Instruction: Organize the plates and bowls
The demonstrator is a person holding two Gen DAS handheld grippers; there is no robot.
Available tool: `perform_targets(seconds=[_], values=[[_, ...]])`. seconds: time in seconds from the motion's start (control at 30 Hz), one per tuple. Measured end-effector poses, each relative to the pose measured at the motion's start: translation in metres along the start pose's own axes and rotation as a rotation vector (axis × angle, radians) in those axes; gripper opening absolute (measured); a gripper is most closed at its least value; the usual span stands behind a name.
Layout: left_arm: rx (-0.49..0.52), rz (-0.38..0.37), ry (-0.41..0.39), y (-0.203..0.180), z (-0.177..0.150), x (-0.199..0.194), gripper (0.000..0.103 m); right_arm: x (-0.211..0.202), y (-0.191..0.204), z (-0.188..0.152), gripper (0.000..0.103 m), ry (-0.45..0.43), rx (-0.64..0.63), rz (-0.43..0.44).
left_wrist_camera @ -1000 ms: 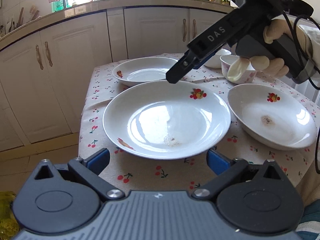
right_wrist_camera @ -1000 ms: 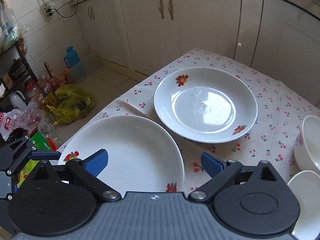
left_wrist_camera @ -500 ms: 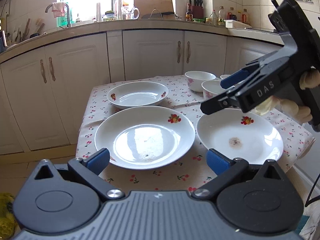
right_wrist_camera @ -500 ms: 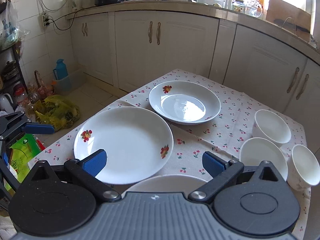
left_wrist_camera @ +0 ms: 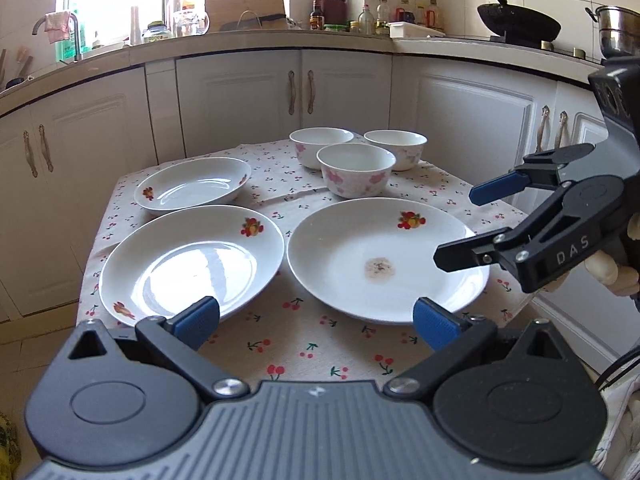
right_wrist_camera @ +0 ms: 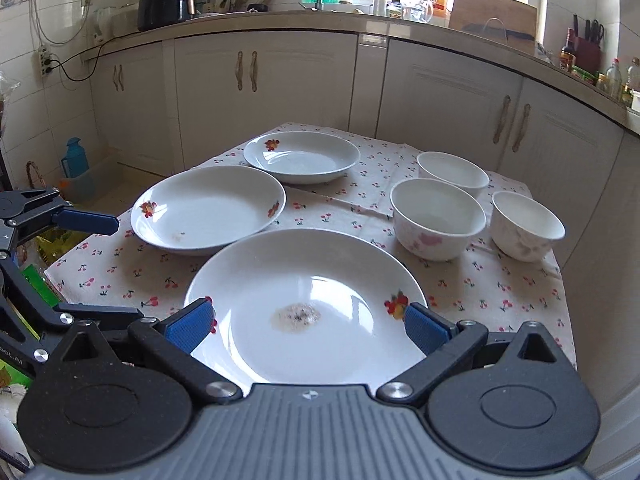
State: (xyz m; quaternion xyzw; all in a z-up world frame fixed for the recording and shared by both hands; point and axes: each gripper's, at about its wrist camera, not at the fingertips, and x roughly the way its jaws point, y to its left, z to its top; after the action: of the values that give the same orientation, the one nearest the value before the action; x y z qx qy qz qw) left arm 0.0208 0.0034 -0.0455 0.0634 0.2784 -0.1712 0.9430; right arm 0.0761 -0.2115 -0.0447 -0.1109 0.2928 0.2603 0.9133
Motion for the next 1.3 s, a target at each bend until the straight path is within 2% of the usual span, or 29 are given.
perform_targets(seconds=[0.2, 0.77, 1.17, 1.3], values=[[0.013, -0.003, 0.02, -0.009, 0.002, 0.006, 0.102, -0.006, -0.016, -0.021, 0.103, 0.005, 0.046, 0.021], [0.041, -0.047, 0.1, -0.012, 0.022, 0.033, 0.102, 0.007, -0.028, -0.048, 0.103, 0.042, 0.005, 0.113], [0.085, -0.157, 0.214, -0.007, 0.049, 0.077, 0.102, 0.027, -0.025, -0.052, 0.103, 0.063, -0.06, 0.132], [0.105, -0.187, 0.253, -0.005, 0.058, 0.093, 0.102, 0.027, -0.024, -0.054, 0.103, 0.045, -0.07, 0.124]])
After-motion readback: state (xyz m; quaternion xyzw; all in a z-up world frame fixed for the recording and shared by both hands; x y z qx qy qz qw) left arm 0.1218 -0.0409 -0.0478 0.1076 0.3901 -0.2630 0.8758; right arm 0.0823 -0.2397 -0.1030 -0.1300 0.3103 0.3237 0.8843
